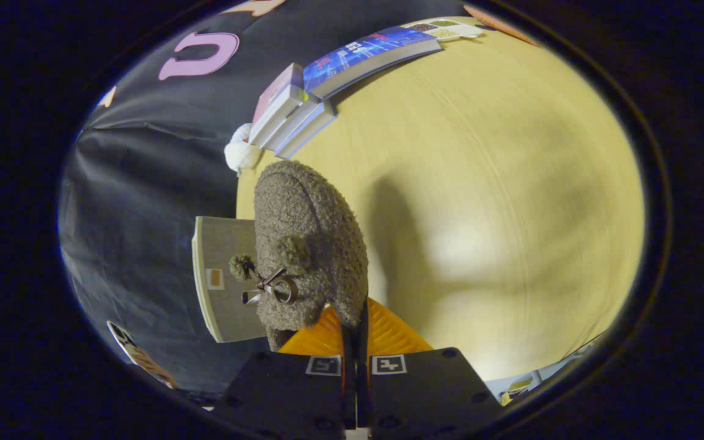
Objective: Open the storage box then place both shoes into the box .Put the left shoe in first, then the right shoe, with the right side of both shoes facing outward in a uniform manner.
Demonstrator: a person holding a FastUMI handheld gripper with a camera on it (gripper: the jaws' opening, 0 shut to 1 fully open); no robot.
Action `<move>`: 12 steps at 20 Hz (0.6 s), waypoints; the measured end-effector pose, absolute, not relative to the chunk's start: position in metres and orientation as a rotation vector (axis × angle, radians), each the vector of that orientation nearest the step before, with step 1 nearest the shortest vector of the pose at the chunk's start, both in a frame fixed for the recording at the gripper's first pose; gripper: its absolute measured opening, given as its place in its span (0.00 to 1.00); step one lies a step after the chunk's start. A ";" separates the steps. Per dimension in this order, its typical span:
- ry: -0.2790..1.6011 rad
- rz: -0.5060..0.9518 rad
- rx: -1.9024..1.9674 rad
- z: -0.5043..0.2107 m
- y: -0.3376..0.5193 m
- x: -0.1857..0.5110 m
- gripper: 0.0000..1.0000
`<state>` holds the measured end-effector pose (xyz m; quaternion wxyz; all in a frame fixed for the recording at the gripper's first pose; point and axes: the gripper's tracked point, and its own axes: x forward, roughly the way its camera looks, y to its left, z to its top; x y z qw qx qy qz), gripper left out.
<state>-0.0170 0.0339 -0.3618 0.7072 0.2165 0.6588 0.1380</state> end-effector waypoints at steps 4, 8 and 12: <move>1.417 0.370 0.537 -0.326 0.074 -0.019 0.04; 1.362 0.454 0.542 -0.290 0.117 -0.021 0.04; 1.352 0.548 0.599 -0.253 0.171 -0.029 0.04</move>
